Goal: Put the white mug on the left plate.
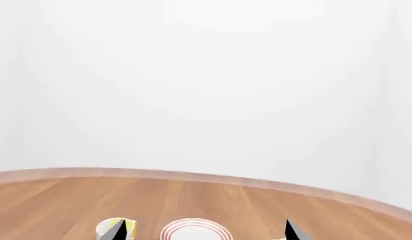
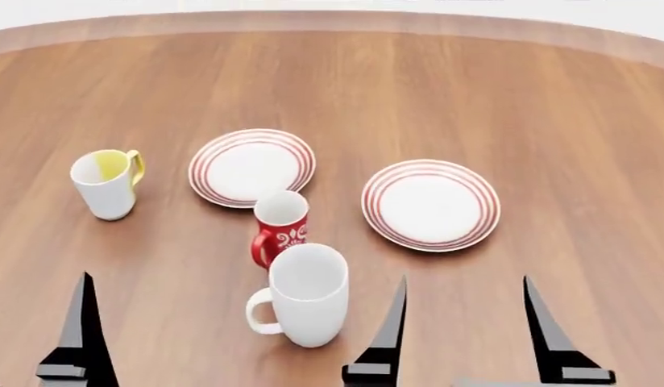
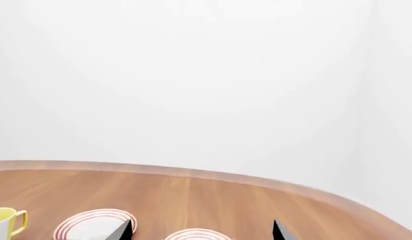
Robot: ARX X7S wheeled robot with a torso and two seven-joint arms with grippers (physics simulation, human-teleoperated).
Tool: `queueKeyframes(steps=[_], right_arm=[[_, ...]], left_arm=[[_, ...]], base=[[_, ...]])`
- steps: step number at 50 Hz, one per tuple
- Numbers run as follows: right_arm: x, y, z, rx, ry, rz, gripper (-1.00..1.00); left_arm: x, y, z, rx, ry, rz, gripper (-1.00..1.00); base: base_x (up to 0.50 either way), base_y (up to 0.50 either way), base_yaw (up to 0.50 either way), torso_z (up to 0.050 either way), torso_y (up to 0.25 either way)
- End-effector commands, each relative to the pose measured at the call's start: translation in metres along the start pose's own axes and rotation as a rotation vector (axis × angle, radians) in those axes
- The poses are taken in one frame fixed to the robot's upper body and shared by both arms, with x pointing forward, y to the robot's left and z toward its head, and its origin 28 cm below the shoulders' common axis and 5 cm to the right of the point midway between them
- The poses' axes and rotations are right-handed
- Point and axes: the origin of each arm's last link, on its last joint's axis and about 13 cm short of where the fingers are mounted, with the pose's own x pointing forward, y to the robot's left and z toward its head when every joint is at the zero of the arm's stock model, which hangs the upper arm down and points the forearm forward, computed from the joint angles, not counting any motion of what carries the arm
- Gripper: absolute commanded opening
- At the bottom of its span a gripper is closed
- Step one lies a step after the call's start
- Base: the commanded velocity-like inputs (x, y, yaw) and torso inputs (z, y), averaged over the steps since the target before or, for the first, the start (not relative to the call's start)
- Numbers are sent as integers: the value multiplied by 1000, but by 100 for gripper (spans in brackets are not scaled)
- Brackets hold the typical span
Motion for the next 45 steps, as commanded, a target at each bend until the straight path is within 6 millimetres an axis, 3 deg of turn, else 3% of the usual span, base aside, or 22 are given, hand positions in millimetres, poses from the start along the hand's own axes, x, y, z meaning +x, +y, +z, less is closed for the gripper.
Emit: queueKeyframes(steps=[1, 45], right_arm=[[-1, -1, 5, 9, -19, -2, 100], [-1, -1, 6, 26, -2, -4, 100]], left_arm=[[-2, -1, 4, 0, -12, -11, 100], [-3, -1, 9, -7, -24, -24, 100]], base=[[500, 0, 0, 0, 0], [500, 0, 0, 0, 1]])
